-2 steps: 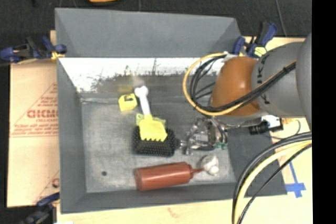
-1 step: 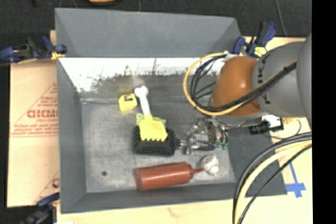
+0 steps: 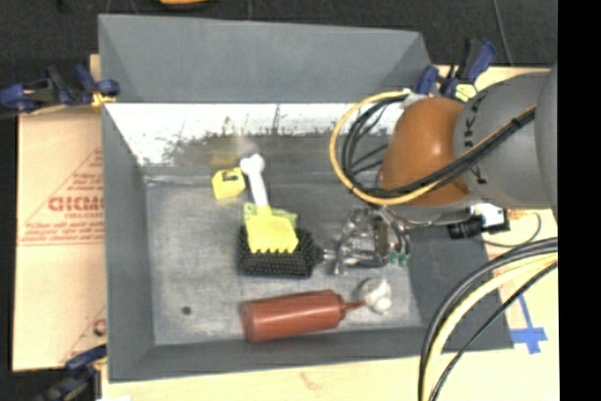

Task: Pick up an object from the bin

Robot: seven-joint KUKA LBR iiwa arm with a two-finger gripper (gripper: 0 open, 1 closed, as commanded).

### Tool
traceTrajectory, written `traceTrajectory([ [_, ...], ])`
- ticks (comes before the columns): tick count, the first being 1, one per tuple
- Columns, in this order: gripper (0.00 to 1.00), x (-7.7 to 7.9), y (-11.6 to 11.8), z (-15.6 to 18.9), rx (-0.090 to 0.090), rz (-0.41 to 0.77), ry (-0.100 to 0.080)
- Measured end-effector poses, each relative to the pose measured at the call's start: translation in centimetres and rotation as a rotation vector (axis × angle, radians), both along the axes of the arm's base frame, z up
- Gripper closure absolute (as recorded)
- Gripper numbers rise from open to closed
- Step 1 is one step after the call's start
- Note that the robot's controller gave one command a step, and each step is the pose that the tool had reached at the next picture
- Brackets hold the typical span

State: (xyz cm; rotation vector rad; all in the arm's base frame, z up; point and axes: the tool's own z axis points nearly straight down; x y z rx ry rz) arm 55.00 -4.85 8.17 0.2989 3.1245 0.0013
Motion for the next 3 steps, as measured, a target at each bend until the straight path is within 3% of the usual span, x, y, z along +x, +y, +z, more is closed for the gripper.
traceTrajectory([
  [3,1.00,0.0,0.0,3.7,0.000,0.002,0.002],
])
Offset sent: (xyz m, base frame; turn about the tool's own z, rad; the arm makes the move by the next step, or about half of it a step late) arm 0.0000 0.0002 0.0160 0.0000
